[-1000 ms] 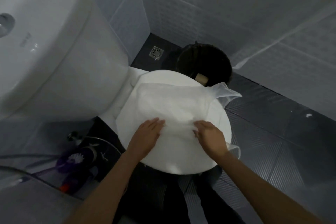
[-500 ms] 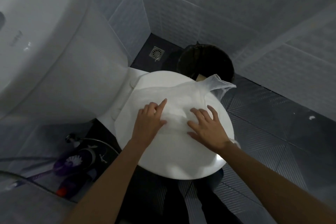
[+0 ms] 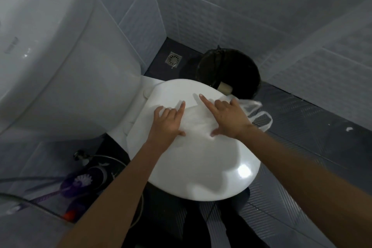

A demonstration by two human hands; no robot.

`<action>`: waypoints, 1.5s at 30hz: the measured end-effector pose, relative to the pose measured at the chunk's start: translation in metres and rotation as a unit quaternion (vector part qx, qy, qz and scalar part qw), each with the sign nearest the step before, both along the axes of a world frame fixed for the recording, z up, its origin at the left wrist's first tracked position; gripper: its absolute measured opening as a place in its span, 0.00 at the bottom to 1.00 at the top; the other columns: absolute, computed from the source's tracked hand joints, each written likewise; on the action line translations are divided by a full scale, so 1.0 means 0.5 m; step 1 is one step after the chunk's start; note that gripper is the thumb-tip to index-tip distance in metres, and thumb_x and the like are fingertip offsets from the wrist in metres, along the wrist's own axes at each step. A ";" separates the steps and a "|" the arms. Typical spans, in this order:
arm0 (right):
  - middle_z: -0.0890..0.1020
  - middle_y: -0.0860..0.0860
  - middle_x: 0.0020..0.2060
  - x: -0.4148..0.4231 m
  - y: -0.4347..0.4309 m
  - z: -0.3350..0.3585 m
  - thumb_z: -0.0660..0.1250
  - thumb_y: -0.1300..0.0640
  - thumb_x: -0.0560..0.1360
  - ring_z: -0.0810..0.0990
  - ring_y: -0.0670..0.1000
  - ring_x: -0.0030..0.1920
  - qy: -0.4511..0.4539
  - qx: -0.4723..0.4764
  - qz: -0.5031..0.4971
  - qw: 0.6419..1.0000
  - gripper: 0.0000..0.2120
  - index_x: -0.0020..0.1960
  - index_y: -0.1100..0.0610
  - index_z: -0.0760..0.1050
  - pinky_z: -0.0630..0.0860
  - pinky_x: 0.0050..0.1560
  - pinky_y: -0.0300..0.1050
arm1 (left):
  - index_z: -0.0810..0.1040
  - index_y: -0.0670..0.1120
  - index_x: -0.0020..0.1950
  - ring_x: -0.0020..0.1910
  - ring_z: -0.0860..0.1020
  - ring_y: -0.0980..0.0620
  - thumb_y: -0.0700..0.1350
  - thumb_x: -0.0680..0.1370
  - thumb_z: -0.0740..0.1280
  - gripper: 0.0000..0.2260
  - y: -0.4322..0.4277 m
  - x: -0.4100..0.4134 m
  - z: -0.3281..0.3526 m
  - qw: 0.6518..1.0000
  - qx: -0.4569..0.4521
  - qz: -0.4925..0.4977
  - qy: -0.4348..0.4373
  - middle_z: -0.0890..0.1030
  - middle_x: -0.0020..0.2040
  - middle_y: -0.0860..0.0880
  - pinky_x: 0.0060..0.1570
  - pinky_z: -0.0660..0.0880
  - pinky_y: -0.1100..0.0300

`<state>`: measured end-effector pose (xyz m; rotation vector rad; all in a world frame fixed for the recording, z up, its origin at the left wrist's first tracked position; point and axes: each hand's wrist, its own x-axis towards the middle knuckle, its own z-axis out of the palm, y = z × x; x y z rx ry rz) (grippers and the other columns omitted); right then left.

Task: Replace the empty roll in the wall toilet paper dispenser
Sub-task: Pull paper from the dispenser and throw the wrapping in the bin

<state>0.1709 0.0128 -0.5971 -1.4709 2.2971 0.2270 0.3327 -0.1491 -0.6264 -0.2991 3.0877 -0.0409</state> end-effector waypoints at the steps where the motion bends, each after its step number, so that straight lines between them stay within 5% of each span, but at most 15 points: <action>1: 0.73 0.56 0.62 -0.001 0.001 -0.003 0.71 0.40 0.67 0.73 0.58 0.61 0.009 0.005 0.016 1.000 0.49 0.77 0.51 0.46 0.62 0.62 0.55 | 0.74 0.43 0.67 0.41 0.78 0.47 0.58 0.62 0.77 0.38 0.004 0.008 -0.006 1.000 -0.008 -0.018 0.021 0.79 0.40 0.47 0.57 0.71 0.48; 3: 0.79 0.55 0.52 0.000 0.007 -0.008 0.74 0.43 0.65 0.77 0.58 0.53 0.059 -0.025 0.060 0.996 0.33 0.66 0.53 0.71 0.66 0.54 0.52 | 0.76 0.49 0.65 0.39 0.77 0.49 0.43 0.68 0.74 0.25 0.016 0.023 -0.010 0.998 -0.009 -0.030 0.058 0.78 0.38 0.49 0.54 0.69 0.51; 4: 0.81 0.55 0.45 0.002 0.014 -0.008 0.77 0.47 0.61 0.79 0.58 0.47 0.079 -0.049 0.066 0.994 0.24 0.54 0.53 0.78 0.66 0.49 0.51 | 0.76 0.52 0.65 0.38 0.77 0.49 0.36 0.69 0.71 0.26 0.026 0.028 -0.007 0.998 0.002 -0.027 0.056 0.77 0.38 0.50 0.53 0.70 0.51; 6: 0.81 0.55 0.44 0.007 0.030 -0.024 0.78 0.54 0.57 0.79 0.59 0.46 0.079 -0.097 0.050 0.991 0.16 0.43 0.55 0.81 0.62 0.48 0.51 | 0.73 0.56 0.67 0.38 0.76 0.49 0.33 0.68 0.66 0.31 0.042 0.042 -0.007 0.998 0.026 -0.021 0.044 0.77 0.39 0.50 0.50 0.72 0.52; 10: 0.80 0.58 0.49 0.029 0.049 -0.042 0.73 0.61 0.60 0.79 0.61 0.46 0.017 -0.144 -0.020 0.989 0.15 0.46 0.59 0.75 0.72 0.48 0.53 | 0.69 0.53 0.72 0.55 0.77 0.45 0.49 0.77 0.61 0.22 0.065 0.095 -0.025 0.997 0.070 -0.017 0.018 0.78 0.57 0.45 0.60 0.66 0.49; 13: 0.79 0.55 0.41 0.032 0.060 -0.044 0.70 0.63 0.62 0.79 0.60 0.41 0.010 -0.161 -0.123 0.979 0.14 0.47 0.57 0.74 0.72 0.45 0.52 | 0.62 0.52 0.76 0.72 0.66 0.42 0.66 0.76 0.56 0.31 0.092 0.139 -0.039 0.993 0.108 0.016 -0.055 0.68 0.72 0.43 0.70 0.59 0.41; 16: 0.80 0.55 0.43 0.032 0.084 -0.050 0.74 0.57 0.60 0.79 0.60 0.44 0.018 -0.138 -0.222 0.965 0.21 0.52 0.55 0.77 0.70 0.48 0.54 | 0.60 0.57 0.75 0.72 0.65 0.42 0.59 0.79 0.56 0.24 0.109 0.153 -0.052 0.995 0.080 0.034 -0.041 0.68 0.73 0.44 0.70 0.59 0.39; 19: 0.79 0.58 0.50 0.035 0.099 -0.047 0.75 0.55 0.64 0.76 0.61 0.54 -0.082 -0.133 -0.327 0.932 0.21 0.56 0.58 0.79 0.68 0.56 0.54 | 0.67 0.59 0.71 0.59 0.74 0.44 0.46 0.78 0.60 0.22 0.113 0.135 -0.049 0.994 0.067 0.085 0.033 0.77 0.62 0.46 0.65 0.65 0.39; 23: 0.78 0.53 0.53 0.052 0.099 -0.009 0.78 0.56 0.64 0.76 0.54 0.56 -0.281 -0.206 -0.401 0.847 0.24 0.57 0.60 0.76 0.68 0.53 0.37 | 0.74 0.59 0.65 0.44 0.77 0.46 0.42 0.76 0.57 0.21 0.106 0.077 -0.018 0.979 0.096 0.158 0.082 0.78 0.47 0.48 0.62 0.63 0.46; 28: 0.76 0.46 0.61 0.084 0.076 0.044 0.79 0.47 0.59 0.76 0.45 0.60 -0.454 -0.307 -0.477 0.687 0.41 0.67 0.48 0.65 0.76 0.57 0.42 | 0.80 0.57 0.59 0.41 0.77 0.47 0.41 0.76 0.63 0.16 0.120 0.022 -0.003 0.972 0.127 0.128 0.154 0.79 0.45 0.49 0.56 0.68 0.49; 32: 0.84 0.52 0.53 0.083 0.042 0.064 0.76 0.45 0.64 0.83 0.50 0.51 -0.483 -0.310 -0.595 0.562 0.26 0.59 0.52 0.76 0.81 0.53 0.49 | 0.78 0.53 0.59 0.44 0.75 0.47 0.40 0.75 0.67 0.14 0.146 -0.001 0.011 0.965 0.148 0.101 0.194 0.80 0.47 0.48 0.56 0.68 0.49; 35: 0.83 0.52 0.45 0.058 0.034 0.058 0.70 0.48 0.71 0.83 0.50 0.45 -0.439 -0.310 -0.625 0.567 0.13 0.51 0.55 0.78 0.80 0.46 0.45 | 0.70 0.51 0.66 0.52 0.73 0.49 0.40 0.75 0.67 0.20 0.150 0.002 0.015 0.966 0.168 0.124 0.155 0.80 0.53 0.48 0.61 0.67 0.49; 38: 0.80 0.60 0.51 0.014 0.037 0.038 0.65 0.60 0.74 0.78 0.52 0.48 -0.277 -0.369 -0.652 0.602 0.16 0.59 0.65 0.71 0.71 0.45 0.40 | 0.66 0.50 0.71 0.62 0.72 0.48 0.51 0.79 0.61 0.21 0.127 0.021 0.013 0.966 0.163 0.162 0.115 0.76 0.63 0.46 0.67 0.65 0.47; 42: 0.75 0.59 0.58 -0.031 0.044 0.028 0.63 0.66 0.74 0.79 0.58 0.52 -0.036 -0.306 -0.583 0.751 0.20 0.65 0.59 0.65 0.71 0.43 0.47 | 0.63 0.49 0.73 0.69 0.68 0.47 0.52 0.81 0.56 0.20 0.093 0.028 0.003 0.958 0.167 0.216 0.090 0.70 0.70 0.45 0.69 0.63 0.43; 45: 0.71 0.61 0.59 -0.019 0.052 0.005 0.69 0.62 0.69 0.77 0.62 0.52 0.019 -0.277 -0.432 0.858 0.29 0.69 0.58 0.65 0.74 0.44 0.51 | 0.65 0.48 0.72 0.70 0.67 0.45 0.48 0.81 0.58 0.19 0.075 0.000 -0.015 0.952 0.161 0.246 0.080 0.68 0.71 0.44 0.70 0.61 0.43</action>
